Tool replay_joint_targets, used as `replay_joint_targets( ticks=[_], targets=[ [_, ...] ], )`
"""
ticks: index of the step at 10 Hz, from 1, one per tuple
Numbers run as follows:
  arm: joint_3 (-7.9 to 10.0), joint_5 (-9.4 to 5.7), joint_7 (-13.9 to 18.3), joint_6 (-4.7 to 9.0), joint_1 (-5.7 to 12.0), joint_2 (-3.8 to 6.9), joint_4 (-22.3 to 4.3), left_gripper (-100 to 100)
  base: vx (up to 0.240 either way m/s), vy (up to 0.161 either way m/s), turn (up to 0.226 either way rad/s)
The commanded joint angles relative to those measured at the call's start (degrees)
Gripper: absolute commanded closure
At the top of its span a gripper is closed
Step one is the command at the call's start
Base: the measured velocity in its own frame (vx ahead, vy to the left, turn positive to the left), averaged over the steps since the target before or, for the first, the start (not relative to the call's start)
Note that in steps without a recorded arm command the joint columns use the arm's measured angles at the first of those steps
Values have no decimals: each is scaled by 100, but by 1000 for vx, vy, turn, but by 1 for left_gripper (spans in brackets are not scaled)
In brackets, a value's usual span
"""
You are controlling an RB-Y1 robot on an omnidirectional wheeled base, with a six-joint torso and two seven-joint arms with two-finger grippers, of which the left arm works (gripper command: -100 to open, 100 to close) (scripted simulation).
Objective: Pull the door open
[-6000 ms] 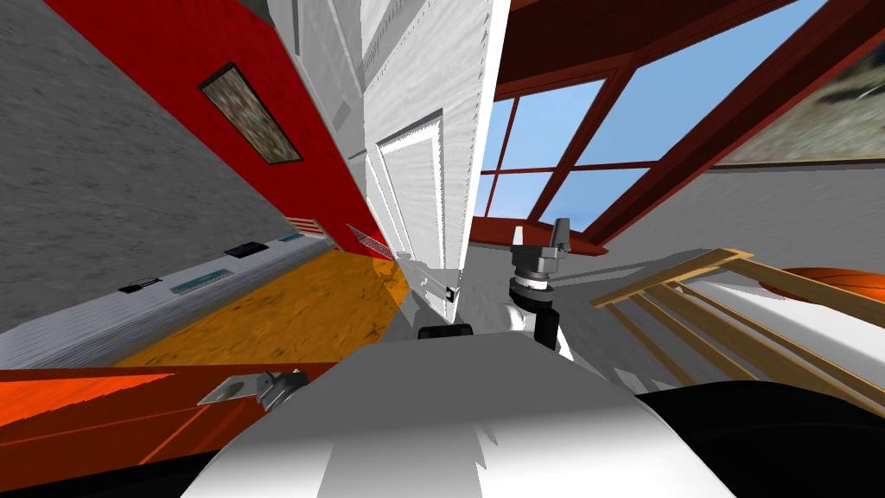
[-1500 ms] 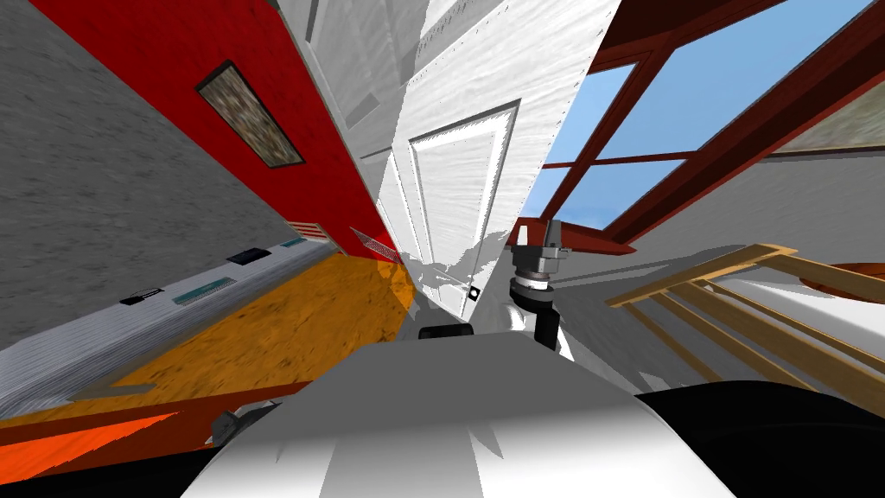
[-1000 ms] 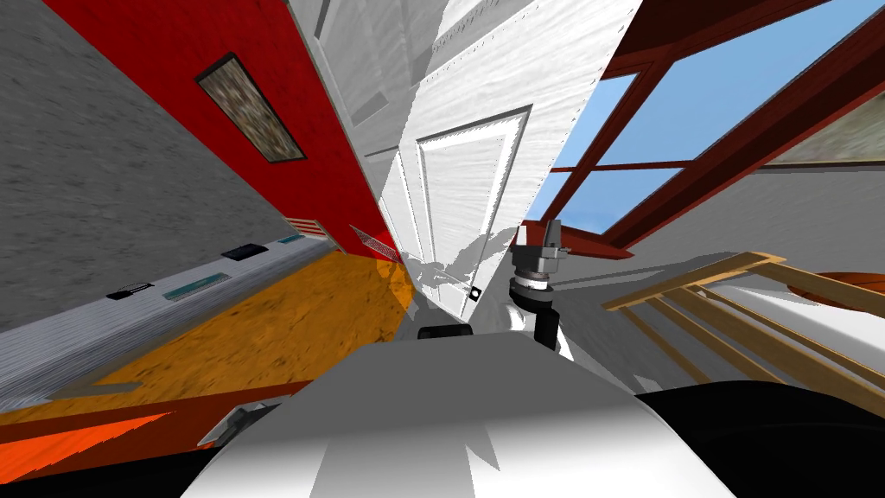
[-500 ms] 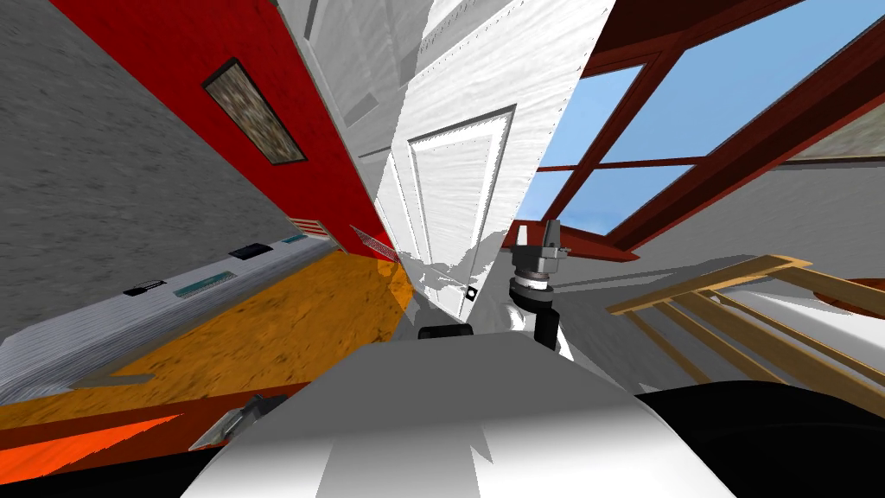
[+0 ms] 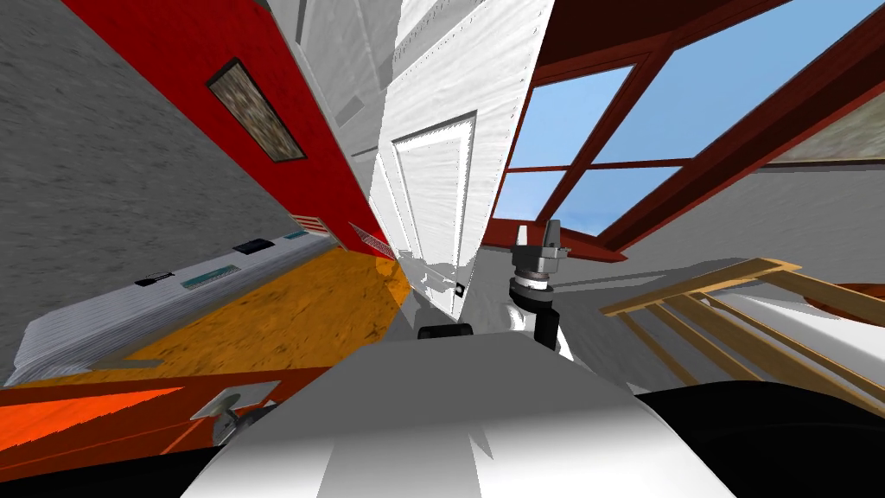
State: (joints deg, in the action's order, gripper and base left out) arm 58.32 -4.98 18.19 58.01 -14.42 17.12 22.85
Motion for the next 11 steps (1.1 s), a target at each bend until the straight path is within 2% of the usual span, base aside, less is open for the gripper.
replay_joint_targets(
  ticks=[1, 3, 4, 9, 11],
  targets=[
    [7, -1, 23, -61, -81, -76, 159, -100, -87, -134, 29],
    [16, -2, 30, -81, -128, -124, 225, -100, -52, -97, 22],
    [16, -1, 18, -77, -108, -128, 219, -100, 35, 82, 15],
    [10, 2, -38, -50, -14, -124, 190, -100, 95, 178, 6],
    [8, 3, -59, -40, 23, -122, 179, -100, 8, 148, -71]
  ],
)
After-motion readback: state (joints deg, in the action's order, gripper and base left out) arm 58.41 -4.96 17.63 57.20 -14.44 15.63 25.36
